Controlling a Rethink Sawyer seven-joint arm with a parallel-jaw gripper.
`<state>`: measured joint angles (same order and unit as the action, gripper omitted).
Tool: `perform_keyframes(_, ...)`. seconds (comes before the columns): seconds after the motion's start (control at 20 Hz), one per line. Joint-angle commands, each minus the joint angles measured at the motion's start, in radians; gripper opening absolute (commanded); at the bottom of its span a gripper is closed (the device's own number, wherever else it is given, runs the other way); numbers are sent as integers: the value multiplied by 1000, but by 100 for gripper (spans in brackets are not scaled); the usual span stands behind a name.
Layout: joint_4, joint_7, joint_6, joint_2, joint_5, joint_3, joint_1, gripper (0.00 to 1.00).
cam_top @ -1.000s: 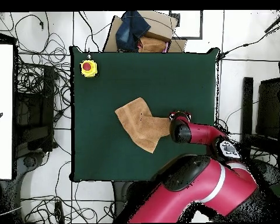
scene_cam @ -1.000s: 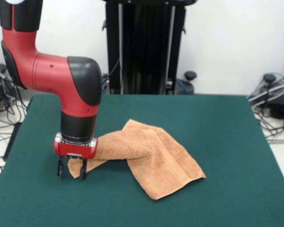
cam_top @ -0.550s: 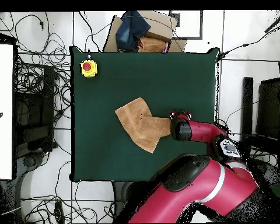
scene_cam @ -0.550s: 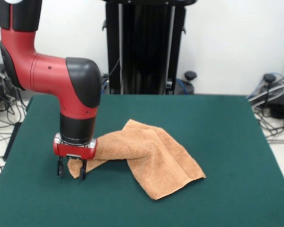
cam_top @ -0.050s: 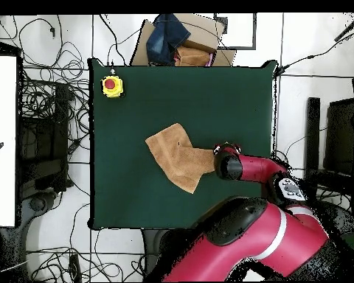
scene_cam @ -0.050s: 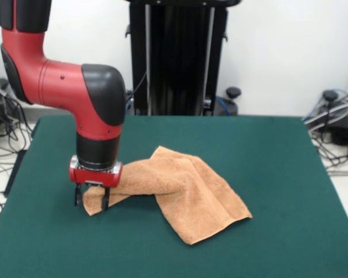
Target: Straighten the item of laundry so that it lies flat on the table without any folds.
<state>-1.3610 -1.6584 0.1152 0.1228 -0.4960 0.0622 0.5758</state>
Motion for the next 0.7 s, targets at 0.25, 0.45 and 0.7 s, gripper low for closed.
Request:
perform_keyframes(0.25, -101, -50, 139, 9, -4, 28, -16, 100)
perform_keyframes(0.45, -64, -48, 120, -30, -9, 33, -9, 100)
perform_keyframes(0.7, -44, -45, 105, -50, -13, 36, -4, 100)
